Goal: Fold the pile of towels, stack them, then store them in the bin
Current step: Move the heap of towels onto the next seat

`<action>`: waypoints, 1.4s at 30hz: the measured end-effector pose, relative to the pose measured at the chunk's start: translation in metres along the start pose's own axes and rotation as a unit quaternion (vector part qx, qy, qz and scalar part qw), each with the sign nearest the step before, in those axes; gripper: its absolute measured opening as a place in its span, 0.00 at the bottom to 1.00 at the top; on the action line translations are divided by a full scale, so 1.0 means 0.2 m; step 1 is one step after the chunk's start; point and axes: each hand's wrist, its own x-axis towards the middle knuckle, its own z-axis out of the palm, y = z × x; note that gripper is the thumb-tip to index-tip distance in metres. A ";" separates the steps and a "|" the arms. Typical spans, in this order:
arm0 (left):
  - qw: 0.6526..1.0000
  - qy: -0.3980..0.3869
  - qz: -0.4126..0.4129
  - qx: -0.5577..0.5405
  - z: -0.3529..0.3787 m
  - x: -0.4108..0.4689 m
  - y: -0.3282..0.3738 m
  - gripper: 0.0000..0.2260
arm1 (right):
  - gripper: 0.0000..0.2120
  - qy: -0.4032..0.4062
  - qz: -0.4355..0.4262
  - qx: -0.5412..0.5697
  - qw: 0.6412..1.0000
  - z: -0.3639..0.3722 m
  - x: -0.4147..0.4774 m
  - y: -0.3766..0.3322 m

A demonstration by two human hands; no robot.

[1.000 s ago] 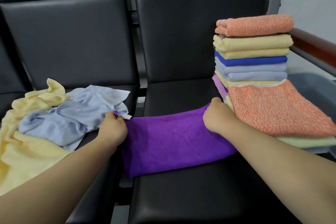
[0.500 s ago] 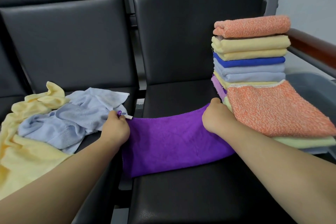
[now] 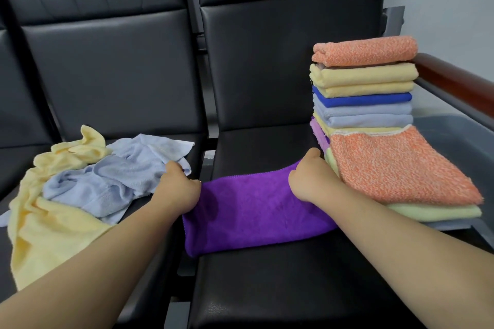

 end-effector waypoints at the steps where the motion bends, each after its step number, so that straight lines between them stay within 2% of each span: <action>1: 0.999 -0.005 0.014 0.031 -0.01 -0.02 0.00 0.17 | 0.20 0.013 -0.021 -0.002 1.000 0.00 -0.01 0.00; 5: 0.988 -0.002 0.093 0.120 -0.03 -0.11 0.03 0.16 | 0.23 0.032 -0.112 -0.091 0.989 0.02 -0.07 0.03; 8: 0.974 -0.070 0.165 0.139 0.02 -0.16 0.06 0.12 | 0.18 0.009 -0.212 -0.132 0.968 0.05 -0.10 0.05; 10: 0.959 -0.111 0.186 0.182 0.08 -0.20 0.07 0.12 | 0.15 -0.046 -0.250 -0.141 0.957 0.05 -0.12 0.07; 14: 0.932 -0.147 0.199 0.265 0.16 -0.22 0.13 0.19 | 0.12 -0.071 -0.244 -0.184 0.949 0.04 -0.14 0.11; 17: 0.914 -0.146 0.245 0.290 0.23 -0.20 0.20 0.22 | 0.13 -0.081 -0.232 -0.209 0.946 0.01 -0.18 0.12; 20: 0.892 -0.167 0.294 0.299 0.29 -0.16 0.27 0.24 | 0.07 -0.097 -0.230 -0.194 0.949 0.01 -0.20 0.16; 23: 0.878 -0.176 0.332 0.298 0.34 -0.12 0.30 0.24 | 0.09 -0.106 -0.240 -0.160 0.952 0.00 -0.22 0.20; 31: 0.897 -0.139 0.350 0.232 0.36 -0.15 0.25 0.24 | 0.07 -0.133 -0.267 -0.088 0.950 -0.01 -0.27 0.26; 34: 0.916 -0.101 0.318 0.222 0.32 -0.19 0.24 0.24 | 0.05 -0.129 -0.265 -0.093 0.951 -0.02 -0.27 0.27; 37: 0.930 -0.111 0.261 0.235 0.30 -0.27 0.18 0.26 | 0.08 -0.125 -0.255 -0.136 0.949 -0.04 -0.28 0.28; 42: 0.933 -0.123 0.252 0.226 0.28 -0.38 0.08 0.31 | 0.09 -0.136 -0.225 -0.140 0.954 -0.05 -0.31 0.32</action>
